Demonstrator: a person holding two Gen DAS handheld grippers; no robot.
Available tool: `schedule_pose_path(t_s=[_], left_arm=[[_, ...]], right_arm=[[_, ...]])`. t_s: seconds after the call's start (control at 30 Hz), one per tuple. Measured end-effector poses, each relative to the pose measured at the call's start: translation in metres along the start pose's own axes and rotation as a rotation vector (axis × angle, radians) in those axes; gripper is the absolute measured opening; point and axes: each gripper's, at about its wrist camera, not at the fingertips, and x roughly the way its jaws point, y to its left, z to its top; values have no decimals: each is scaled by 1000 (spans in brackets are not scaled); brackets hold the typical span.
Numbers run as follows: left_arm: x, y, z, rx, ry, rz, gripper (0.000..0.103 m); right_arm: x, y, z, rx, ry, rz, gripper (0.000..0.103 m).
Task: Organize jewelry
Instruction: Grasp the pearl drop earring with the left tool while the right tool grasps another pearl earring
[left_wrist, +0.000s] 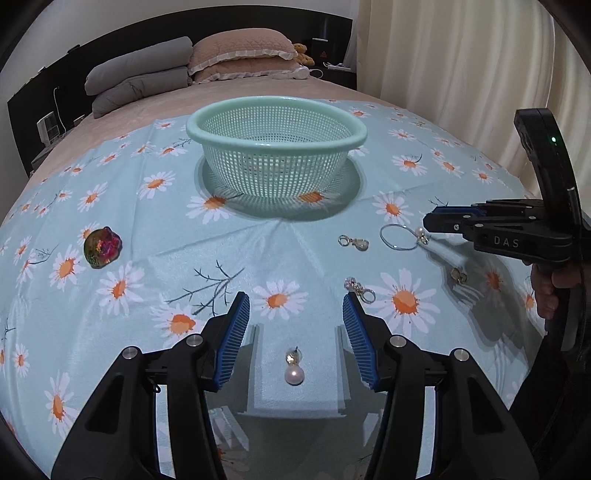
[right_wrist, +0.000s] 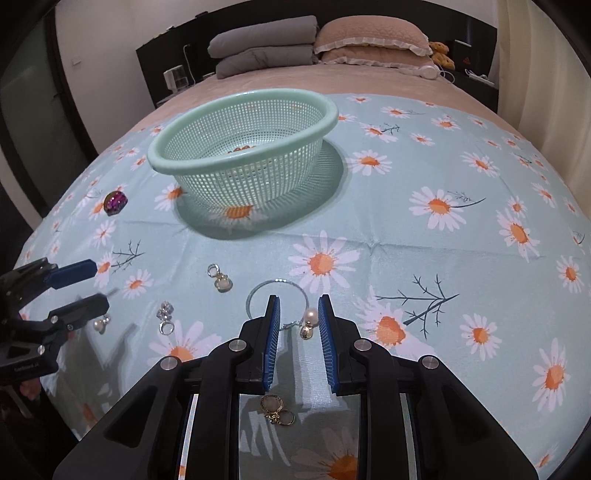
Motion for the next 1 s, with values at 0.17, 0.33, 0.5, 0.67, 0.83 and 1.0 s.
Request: schedule_pose_path(t_s=[0.17, 0.33, 0.5, 0.67, 0.83, 1.0], left_arm=[[10, 2, -17, -26, 35, -16, 54], [15, 0, -23, -18, 30, -11, 54], [16, 1, -30, -27, -8, -5, 50], [16, 13, -30, -100, -13, -26, 16], [15, 16, -28, -112, -9, -52, 11], [8, 10, -23, -73, -15, -46, 11]], right_arm=[[14, 0, -3, 12, 25, -12, 20], [25, -3, -6, 36, 32, -6, 21], [27, 0, -8, 20, 29, -18, 18], [27, 2, -9, 18, 18, 1, 11], [22, 8, -10, -9, -2, -8, 10], [6, 4, -9, 4, -39, -9, 10]])
